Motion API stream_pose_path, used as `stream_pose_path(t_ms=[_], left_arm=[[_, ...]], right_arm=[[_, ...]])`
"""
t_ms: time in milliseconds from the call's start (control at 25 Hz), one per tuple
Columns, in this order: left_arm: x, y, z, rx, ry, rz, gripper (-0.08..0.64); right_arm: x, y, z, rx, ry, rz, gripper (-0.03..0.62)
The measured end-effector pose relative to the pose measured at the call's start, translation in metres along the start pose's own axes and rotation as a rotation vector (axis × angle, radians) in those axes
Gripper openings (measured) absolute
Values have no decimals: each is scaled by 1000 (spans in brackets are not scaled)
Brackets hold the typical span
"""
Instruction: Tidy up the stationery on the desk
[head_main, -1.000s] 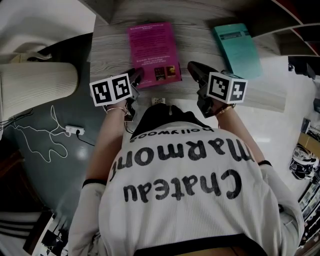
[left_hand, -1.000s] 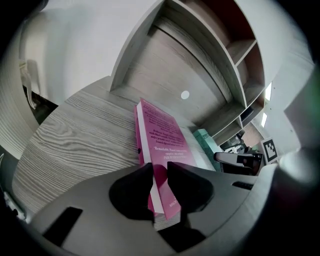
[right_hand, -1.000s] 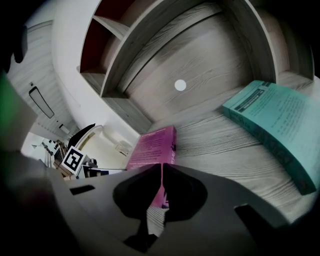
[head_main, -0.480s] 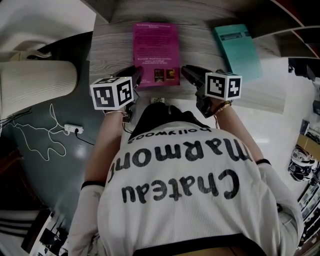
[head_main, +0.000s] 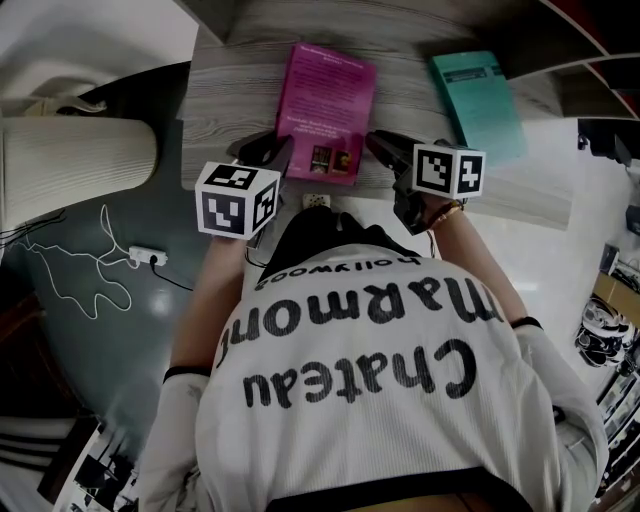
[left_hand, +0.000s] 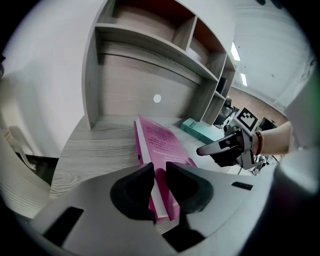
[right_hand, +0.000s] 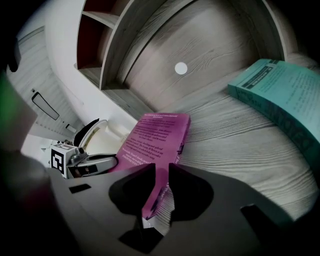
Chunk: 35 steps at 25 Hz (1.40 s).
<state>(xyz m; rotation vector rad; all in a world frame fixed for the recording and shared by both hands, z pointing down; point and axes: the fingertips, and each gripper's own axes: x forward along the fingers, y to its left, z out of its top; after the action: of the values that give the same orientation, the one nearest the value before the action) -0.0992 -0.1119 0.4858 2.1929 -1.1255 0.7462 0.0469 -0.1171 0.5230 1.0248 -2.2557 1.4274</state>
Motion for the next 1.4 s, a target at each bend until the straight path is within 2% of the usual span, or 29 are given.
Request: stream_pose_path(t_ms=[320,720,960,1120,1400], left_arm=[[-5,-3,-1,70,-48,2,87],[-8,0,2,119,-31,-27,87],[-7,4,0,98,-6,-26,87],[-5,5,0,87,0,-30,87],[1,1,-3,80,43,-78,87]], right_arm=[[4,-6,-1,5,30,10,139],[11,-6,18,-6,45,21,190],[20,1,1,102,115,76,246],[27,2,-13,154,150,83,270],[40,2,-16,224,126,78,285]])
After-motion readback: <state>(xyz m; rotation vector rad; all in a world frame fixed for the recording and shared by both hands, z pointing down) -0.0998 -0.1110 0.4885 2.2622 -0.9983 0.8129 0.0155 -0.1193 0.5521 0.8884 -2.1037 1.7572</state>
